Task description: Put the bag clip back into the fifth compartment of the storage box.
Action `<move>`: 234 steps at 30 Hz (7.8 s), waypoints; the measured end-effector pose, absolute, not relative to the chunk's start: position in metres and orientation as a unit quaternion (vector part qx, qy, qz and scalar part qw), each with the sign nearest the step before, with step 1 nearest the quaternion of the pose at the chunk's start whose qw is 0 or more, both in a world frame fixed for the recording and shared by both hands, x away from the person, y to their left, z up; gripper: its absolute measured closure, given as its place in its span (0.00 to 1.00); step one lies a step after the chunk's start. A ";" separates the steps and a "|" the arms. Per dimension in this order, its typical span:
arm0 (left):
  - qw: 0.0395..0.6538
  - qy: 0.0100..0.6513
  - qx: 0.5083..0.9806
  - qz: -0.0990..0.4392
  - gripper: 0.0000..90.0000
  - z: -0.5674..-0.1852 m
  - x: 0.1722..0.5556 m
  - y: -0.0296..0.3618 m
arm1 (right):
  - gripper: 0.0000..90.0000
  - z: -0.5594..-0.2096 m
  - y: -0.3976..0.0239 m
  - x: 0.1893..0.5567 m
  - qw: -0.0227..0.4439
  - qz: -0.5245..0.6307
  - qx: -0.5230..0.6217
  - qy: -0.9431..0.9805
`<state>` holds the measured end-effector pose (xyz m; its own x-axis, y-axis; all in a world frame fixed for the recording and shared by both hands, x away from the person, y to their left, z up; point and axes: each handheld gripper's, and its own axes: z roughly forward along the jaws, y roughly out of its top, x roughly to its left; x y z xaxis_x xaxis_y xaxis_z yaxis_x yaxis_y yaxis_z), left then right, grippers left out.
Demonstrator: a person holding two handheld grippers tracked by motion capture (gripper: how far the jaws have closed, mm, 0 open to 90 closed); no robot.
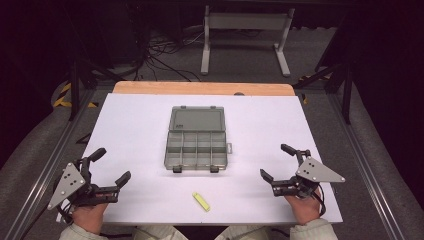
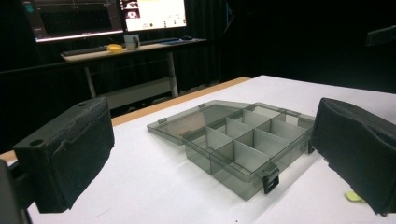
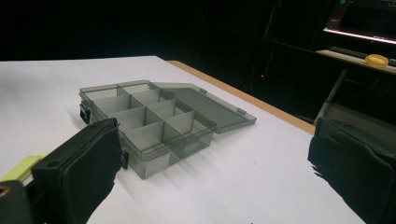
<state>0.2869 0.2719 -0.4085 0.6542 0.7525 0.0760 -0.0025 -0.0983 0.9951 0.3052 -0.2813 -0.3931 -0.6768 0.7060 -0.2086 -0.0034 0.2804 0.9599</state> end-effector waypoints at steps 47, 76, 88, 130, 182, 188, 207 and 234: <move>0.644 0.191 0.709 0.217 0.02 -0.364 0.332 0.173 | 0.04 -0.394 -0.280 0.307 0.311 0.552 0.236 0.737; 0.632 0.155 0.743 0.155 0.09 -0.366 0.354 0.127 | 0.04 -0.394 -0.279 0.307 0.308 0.552 0.234 0.739; 0.574 0.111 0.806 0.098 0.76 -0.355 0.351 0.123 | 0.05 -0.395 -0.280 0.307 0.305 0.553 0.234 0.739; 0.275 0.084 0.958 -0.017 0.99 -0.401 0.363 0.058 | 0.05 -0.395 -0.280 0.307 0.301 0.553 0.232 0.741; 0.170 0.065 0.981 -0.069 0.99 -0.429 0.351 0.060 | 0.05 -0.394 -0.280 0.307 0.294 0.558 0.229 0.742; 0.163 0.058 0.982 -0.072 0.97 -0.428 0.349 0.061 | 0.05 -0.394 -0.280 0.307 0.293 0.558 0.229 0.742; 0.214 0.069 0.973 -0.045 0.53 -0.417 0.345 0.066 | 0.05 -0.393 -0.279 0.306 0.297 0.557 0.224 0.743; 0.233 0.065 0.970 -0.031 0.10 -0.427 0.319 0.051 | 0.05 -0.393 -0.279 0.306 0.293 0.559 0.222 0.744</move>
